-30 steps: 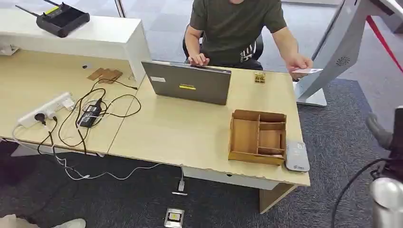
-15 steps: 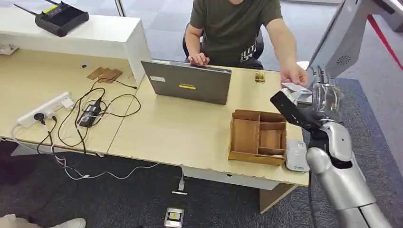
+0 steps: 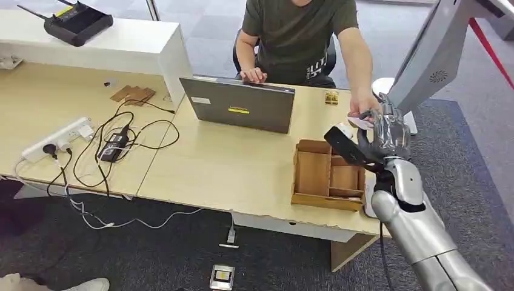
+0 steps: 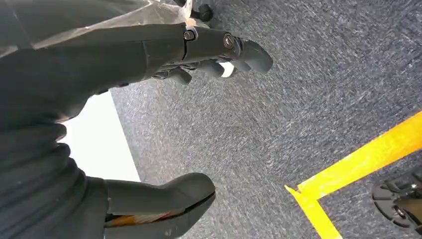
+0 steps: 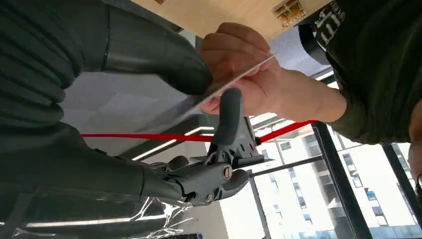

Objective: Pass the card to the sensor for recognition and then transmit it.

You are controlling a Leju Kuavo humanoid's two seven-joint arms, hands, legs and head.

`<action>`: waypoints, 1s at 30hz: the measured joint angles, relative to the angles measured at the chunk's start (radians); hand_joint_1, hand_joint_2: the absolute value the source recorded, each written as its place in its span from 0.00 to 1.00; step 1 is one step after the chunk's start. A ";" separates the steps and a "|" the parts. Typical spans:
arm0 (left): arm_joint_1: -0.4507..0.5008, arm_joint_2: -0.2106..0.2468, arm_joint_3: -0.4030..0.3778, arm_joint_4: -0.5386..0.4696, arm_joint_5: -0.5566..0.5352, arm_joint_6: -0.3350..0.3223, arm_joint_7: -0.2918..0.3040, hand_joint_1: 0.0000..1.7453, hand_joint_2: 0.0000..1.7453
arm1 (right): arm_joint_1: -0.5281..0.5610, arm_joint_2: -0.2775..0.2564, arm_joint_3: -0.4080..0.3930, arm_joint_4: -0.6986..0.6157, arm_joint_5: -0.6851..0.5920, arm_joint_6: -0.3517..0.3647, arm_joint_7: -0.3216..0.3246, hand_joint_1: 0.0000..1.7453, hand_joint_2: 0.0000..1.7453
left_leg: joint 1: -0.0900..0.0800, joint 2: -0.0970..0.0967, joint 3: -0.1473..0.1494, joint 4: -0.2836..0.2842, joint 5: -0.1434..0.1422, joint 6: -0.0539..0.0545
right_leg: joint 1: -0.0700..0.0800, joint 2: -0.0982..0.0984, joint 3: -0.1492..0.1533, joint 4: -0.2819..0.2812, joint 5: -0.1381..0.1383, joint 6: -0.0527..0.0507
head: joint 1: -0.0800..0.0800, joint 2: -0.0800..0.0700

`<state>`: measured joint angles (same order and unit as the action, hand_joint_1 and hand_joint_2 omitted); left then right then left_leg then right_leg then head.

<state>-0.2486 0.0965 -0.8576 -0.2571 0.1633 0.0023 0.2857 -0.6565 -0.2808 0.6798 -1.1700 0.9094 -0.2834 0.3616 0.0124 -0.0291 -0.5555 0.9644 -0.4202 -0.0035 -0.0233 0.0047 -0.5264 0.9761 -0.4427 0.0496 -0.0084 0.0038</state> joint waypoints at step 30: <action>0.051 0.021 0.000 0.000 0.077 0.040 -0.032 0.00 1.00 | 0.346 -0.142 -0.132 -0.050 -0.485 -0.269 -0.076 1.00 1.00 | 0.000 0.001 0.000 0.000 -0.001 0.000 | 0.000 0.000 0.000 -0.001 0.000 0.000 | 0.000 0.000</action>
<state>-0.1971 0.1171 -0.8579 -0.2571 0.2403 0.0427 0.2533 -0.3106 -0.4227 0.5482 -1.2196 0.4242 -0.5524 0.2857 0.0123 -0.0276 -0.5554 0.9644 -0.4217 -0.0036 -0.0234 0.0052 -0.5268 0.9750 -0.4430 0.0494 -0.0084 0.0038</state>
